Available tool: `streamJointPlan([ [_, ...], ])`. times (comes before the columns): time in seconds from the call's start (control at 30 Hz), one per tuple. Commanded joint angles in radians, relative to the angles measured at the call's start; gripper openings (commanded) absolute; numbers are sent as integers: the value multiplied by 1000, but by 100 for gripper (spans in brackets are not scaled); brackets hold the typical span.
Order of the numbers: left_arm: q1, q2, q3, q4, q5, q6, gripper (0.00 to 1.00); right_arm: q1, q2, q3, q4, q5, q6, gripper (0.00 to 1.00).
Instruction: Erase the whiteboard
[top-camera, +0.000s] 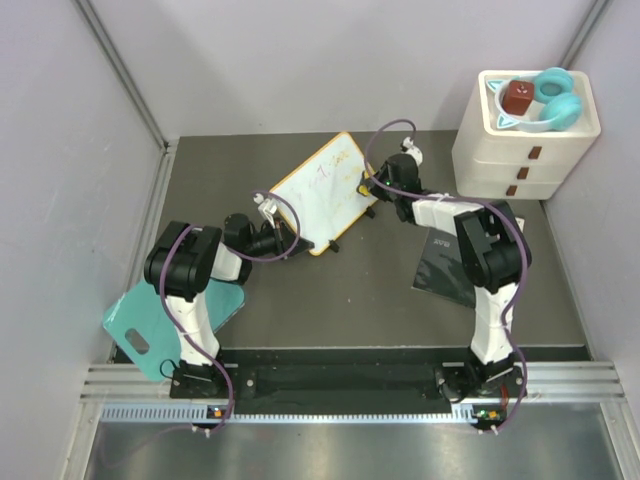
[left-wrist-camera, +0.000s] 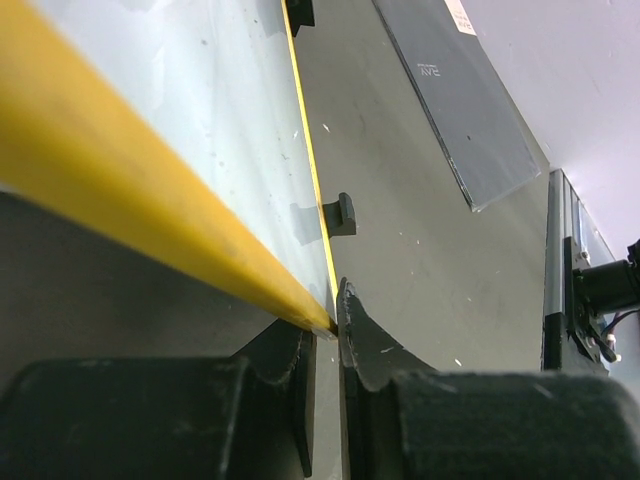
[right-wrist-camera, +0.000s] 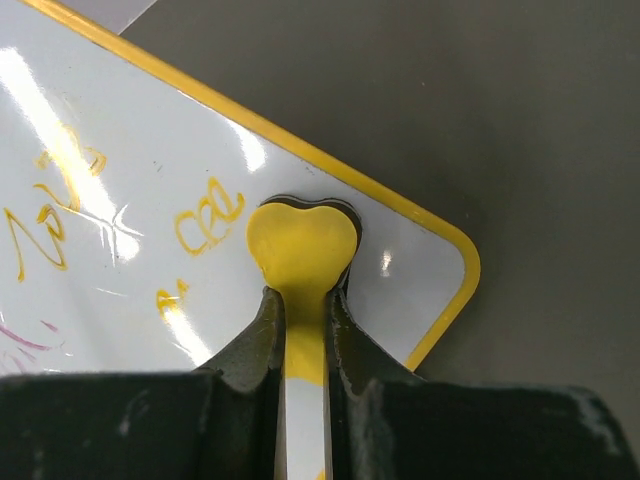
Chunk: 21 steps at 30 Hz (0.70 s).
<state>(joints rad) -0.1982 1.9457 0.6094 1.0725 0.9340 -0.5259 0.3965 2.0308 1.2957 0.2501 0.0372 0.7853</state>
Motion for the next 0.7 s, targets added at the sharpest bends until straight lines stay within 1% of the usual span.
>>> streamJointPlan([
  [0.0, -46, -1, -13, -103, 121, 83, 0, 125, 48, -41, -57, -72, -41, 0],
  [0.27, -50, -1, -11, -117, 120, 92, 0, 290, 89, -81, 18, -131, -9, 0],
  [0.37, -49, -1, -8, -118, 120, 93, 0, 352, 97, -102, 32, -115, 8, 0],
  [0.43, -50, -1, -10, -120, 120, 93, 0, 372, 106, -119, 49, -123, 53, 0],
  [0.57, -49, -2, -8, -123, 121, 95, 0, 397, 100, -219, 136, -116, 123, 0],
  [0.63, -49, -1, -10, -121, 120, 93, 0, 393, 88, -233, 126, -96, 130, 0],
  [0.67, -49, -2, -8, -121, 123, 93, 0, 392, 79, -239, 108, -61, 131, 0],
])
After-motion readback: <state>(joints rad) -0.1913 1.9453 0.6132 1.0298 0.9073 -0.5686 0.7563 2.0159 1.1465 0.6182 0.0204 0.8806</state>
